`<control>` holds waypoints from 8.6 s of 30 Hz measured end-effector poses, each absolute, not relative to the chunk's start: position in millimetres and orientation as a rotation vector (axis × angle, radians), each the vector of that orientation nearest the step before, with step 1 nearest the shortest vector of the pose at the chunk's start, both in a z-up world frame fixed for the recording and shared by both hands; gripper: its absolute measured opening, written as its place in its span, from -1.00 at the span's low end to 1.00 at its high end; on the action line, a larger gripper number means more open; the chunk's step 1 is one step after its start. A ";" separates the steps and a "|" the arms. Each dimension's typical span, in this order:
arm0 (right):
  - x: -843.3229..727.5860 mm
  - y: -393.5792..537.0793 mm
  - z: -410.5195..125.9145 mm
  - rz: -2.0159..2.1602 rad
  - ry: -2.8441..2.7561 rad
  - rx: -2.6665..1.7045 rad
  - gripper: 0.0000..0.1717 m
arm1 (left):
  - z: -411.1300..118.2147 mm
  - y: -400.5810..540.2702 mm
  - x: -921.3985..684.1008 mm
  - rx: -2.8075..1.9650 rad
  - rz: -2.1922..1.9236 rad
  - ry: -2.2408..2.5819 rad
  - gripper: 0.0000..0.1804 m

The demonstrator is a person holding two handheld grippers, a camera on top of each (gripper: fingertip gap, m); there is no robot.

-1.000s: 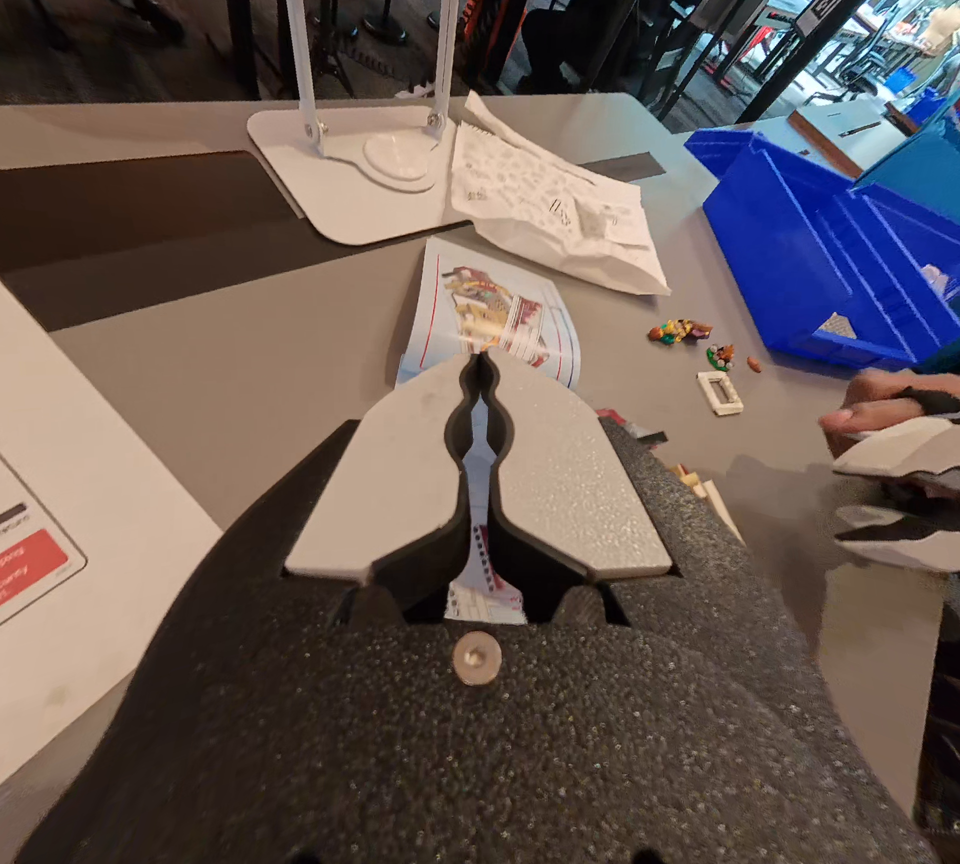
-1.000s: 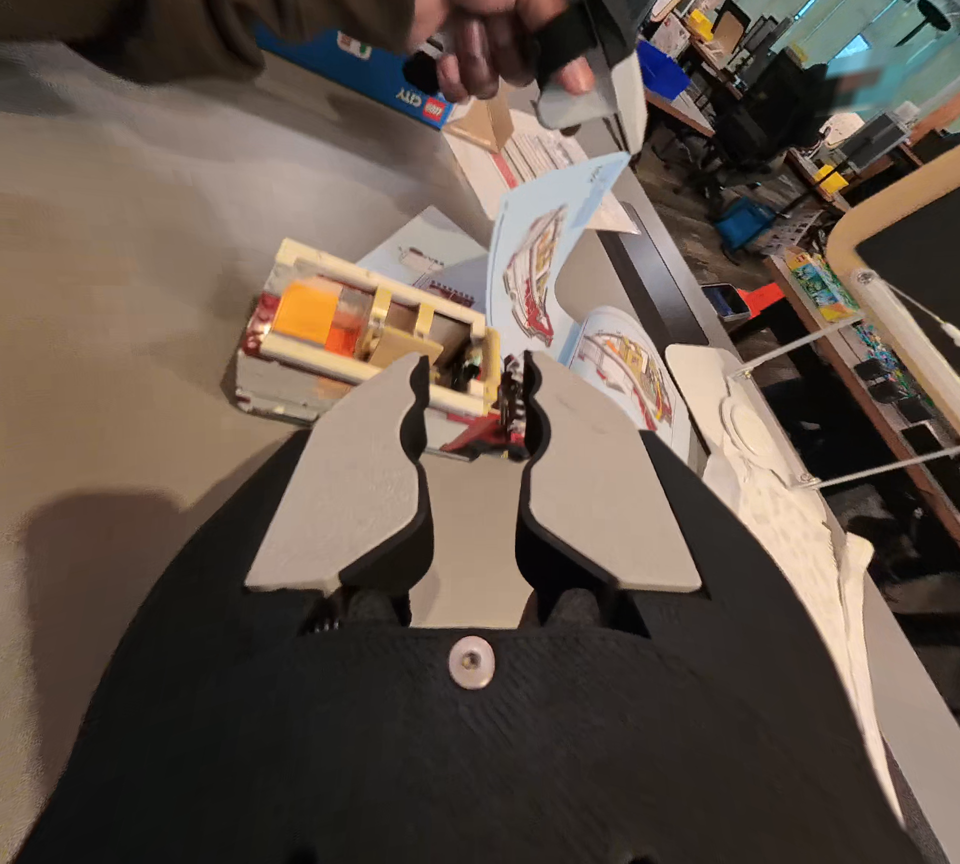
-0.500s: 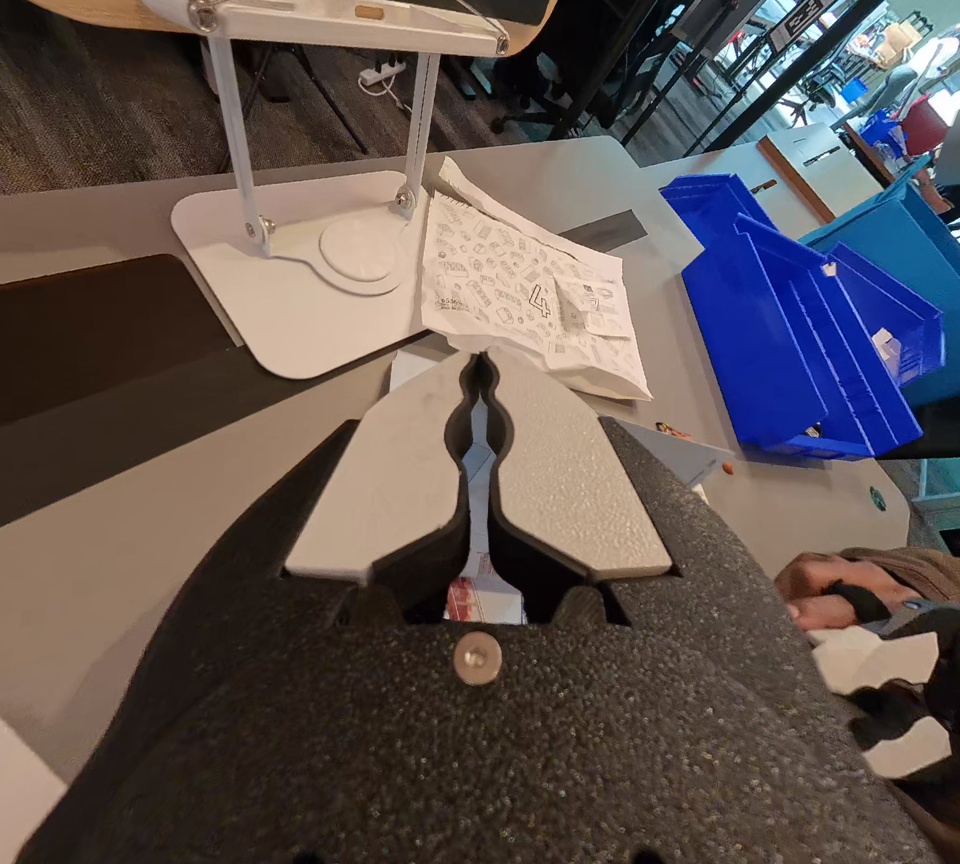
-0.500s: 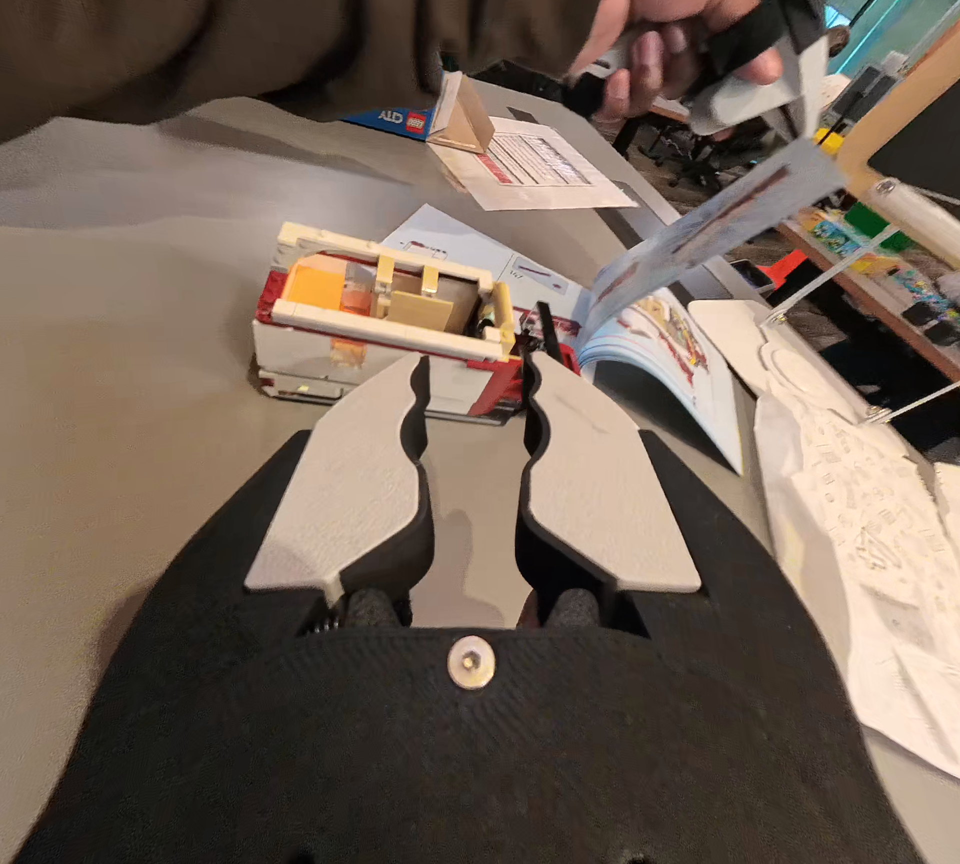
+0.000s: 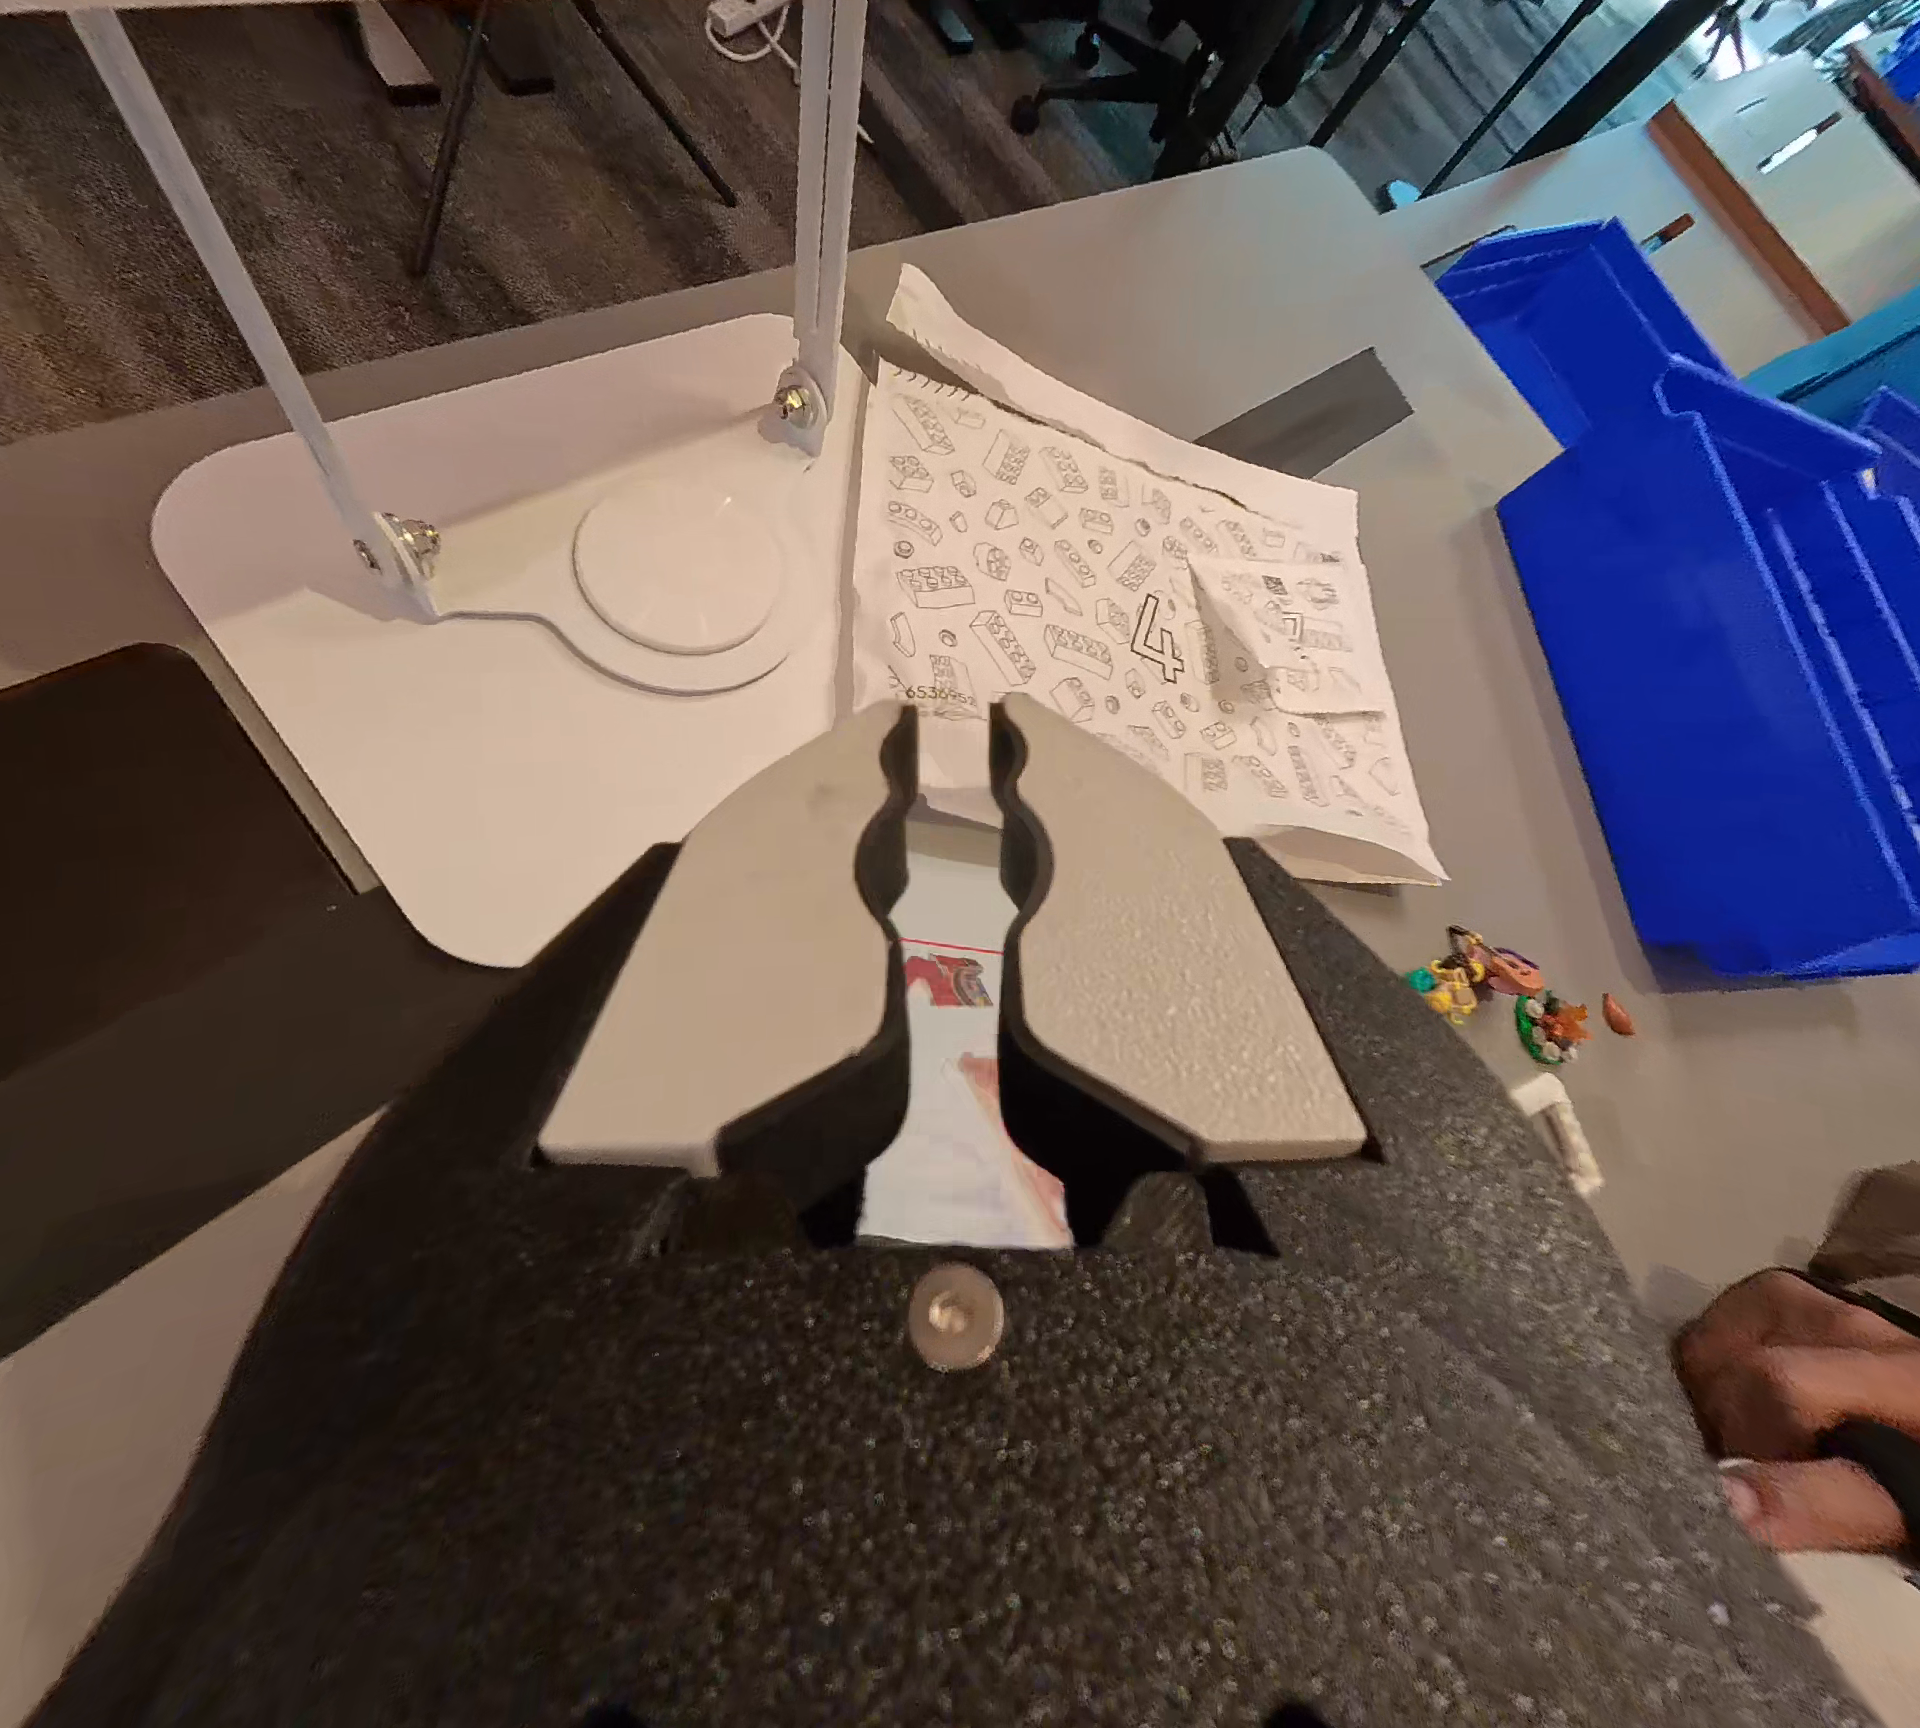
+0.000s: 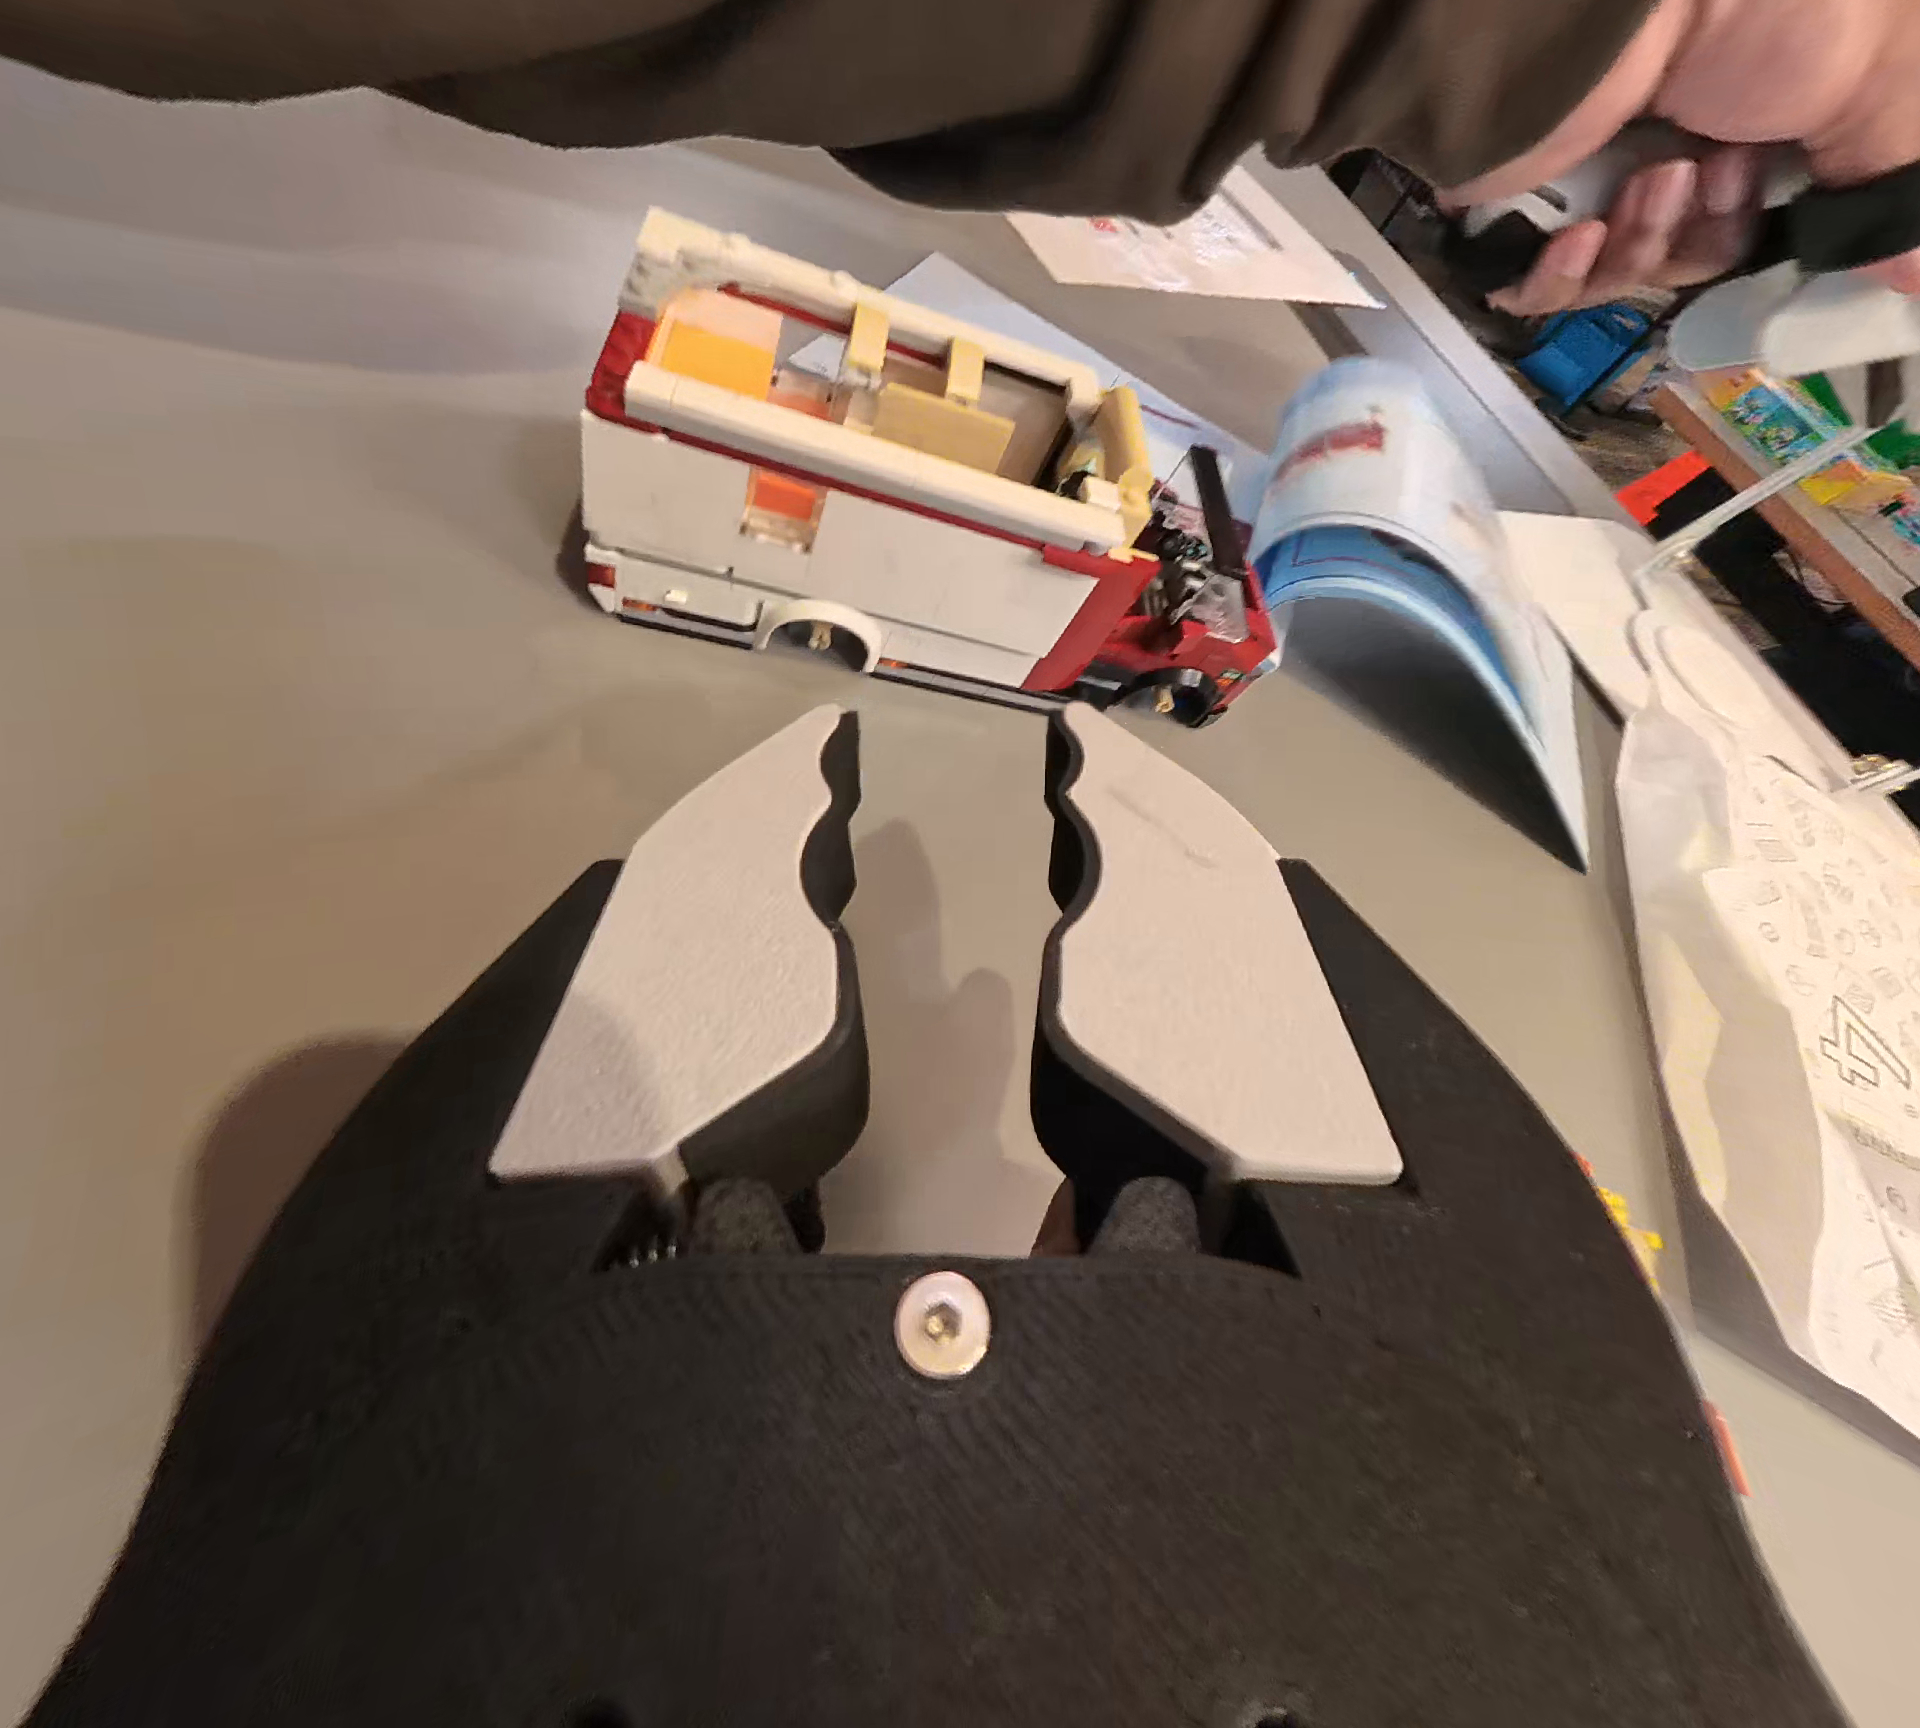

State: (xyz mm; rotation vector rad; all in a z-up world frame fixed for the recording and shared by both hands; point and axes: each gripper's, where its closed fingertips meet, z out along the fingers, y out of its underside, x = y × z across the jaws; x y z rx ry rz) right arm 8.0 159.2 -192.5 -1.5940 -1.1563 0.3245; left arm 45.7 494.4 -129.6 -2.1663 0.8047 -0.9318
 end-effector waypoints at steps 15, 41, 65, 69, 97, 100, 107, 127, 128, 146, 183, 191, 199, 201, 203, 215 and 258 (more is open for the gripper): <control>4.2 158.4 -202.7 0.269 -1.207 -1.595 -0.61 | -133.1 388.3 -82.7 -1.819 -0.517 1.310 -0.73; -1.6 161.4 -211.3 0.199 -1.256 -1.598 -0.62 | -199.7 359.7 -89.0 -1.834 -0.403 1.271 -0.78; -11.5 174.2 -217.0 0.153 -1.266 -1.629 -0.60 | -195.8 268.4 -85.6 -1.990 -0.984 1.126 -0.71; -14.1 177.1 -211.6 0.167 -1.253 -1.594 -0.60 | -190.7 265.4 -85.2 -1.981 -1.056 1.109 -0.71; -3.2 195.9 -216.2 -0.006 -1.220 -1.608 -0.62 | -172.4 165.6 -34.8 -1.895 -0.772 1.568 -0.60; -2.1 196.3 -217.0 -0.019 -1.222 -1.609 -0.63 | -176.9 165.2 -35.5 -1.903 -0.637 1.604 -0.61; 1.3 196.7 -220.2 -0.081 -1.241 -1.596 -0.64 | -187.3 163.0 -36.2 -1.892 -0.428 1.660 -0.77; -0.4 195.6 -223.5 -0.118 -1.271 -1.580 -0.65 | -194.4 170.9 -41.0 -1.877 -0.266 1.677 -0.76; -0.4 195.6 -223.9 -0.121 -1.274 -1.581 -0.65 | -194.0 170.6 -40.6 -1.864 -0.254 1.685 -0.77; 14.6 176.9 -235.1 0.168 -1.303 -1.792 -0.53 | -186.1 135.0 -34.5 -1.388 -0.493 1.995 -0.82; -2.6 143.9 -232.1 0.226 -1.521 -1.587 -0.47 | -202.4 148.0 -103.9 -1.371 -0.427 2.087 -0.66; 0.1 140.0 -238.6 0.199 -1.681 -1.559 -0.48 | -164.5 102.7 -85.5 -1.102 -0.690 2.049 -0.64; -4.7 145.7 -239.5 0.134 -1.947 -1.499 -0.43 | -174.6 86.6 -62.5 -0.997 -0.648 2.096 -0.64; -7.4 144.9 -241.7 0.131 -2.023 -1.496 -0.49 | -173.0 83.6 -57.7 -0.961 -0.639 2.084 -0.64; -9.2 143.6 -243.7 0.140 -2.092 -1.512 -0.52 | -171.9 79.0 -55.1 -0.933 -0.655 2.078 -0.64; -6.8 133.5 -250.7 0.210 -2.072 -1.683 -0.86 | -171.1 79.4 -51.9 -0.912 -0.655 2.055 -0.66; 69.7 133.3 -158.6 0.412 -1.464 -1.469 -0.57 | -157.8 130.9 -8.1 -1.242 -0.543 1.597 -0.91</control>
